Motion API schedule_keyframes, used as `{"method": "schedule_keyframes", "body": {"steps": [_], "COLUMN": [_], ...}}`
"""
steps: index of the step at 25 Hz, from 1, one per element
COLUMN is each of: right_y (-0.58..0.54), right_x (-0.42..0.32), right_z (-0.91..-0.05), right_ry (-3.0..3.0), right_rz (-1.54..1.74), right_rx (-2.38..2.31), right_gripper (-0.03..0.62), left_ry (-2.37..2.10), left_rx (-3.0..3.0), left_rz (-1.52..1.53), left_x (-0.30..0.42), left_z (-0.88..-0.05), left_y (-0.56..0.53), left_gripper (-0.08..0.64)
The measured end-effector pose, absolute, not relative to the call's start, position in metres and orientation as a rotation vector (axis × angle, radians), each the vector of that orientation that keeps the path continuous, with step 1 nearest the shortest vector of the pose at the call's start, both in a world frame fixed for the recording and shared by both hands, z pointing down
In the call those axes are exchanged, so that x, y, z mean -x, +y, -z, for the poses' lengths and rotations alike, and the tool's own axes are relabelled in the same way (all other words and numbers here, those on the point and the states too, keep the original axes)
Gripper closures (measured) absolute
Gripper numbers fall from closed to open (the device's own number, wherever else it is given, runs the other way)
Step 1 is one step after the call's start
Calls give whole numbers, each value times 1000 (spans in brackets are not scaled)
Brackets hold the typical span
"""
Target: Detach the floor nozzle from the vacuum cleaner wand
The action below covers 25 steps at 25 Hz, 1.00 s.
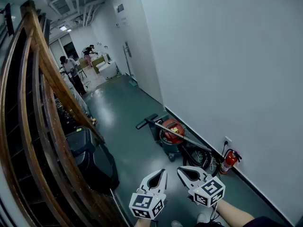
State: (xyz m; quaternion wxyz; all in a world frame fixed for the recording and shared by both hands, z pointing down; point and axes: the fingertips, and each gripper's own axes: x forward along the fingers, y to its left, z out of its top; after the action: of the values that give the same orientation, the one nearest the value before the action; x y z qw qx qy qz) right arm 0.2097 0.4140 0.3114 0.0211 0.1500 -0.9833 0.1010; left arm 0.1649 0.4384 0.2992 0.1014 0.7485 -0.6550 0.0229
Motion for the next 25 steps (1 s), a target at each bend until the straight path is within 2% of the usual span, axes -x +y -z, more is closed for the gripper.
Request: {"method": "schedule_keyframes", "body": {"steps": [15, 25], "right_y": [411, 352], "right_x": [-191, -167], "right_z": [-330, -354], "right_ry": [-3016, -2982], "right_rz": [-360, -419], "right_rx": [-546, -540], "right_gripper": [575, 575], "left_ry": [-1849, -1818], "left_rx": [-2193, -2140], "left_rz": [-82, -106], "left_x": [-139, -108], "left_z": [-331, -358], "left_y": [445, 395], "left_gripper": [555, 555]}}
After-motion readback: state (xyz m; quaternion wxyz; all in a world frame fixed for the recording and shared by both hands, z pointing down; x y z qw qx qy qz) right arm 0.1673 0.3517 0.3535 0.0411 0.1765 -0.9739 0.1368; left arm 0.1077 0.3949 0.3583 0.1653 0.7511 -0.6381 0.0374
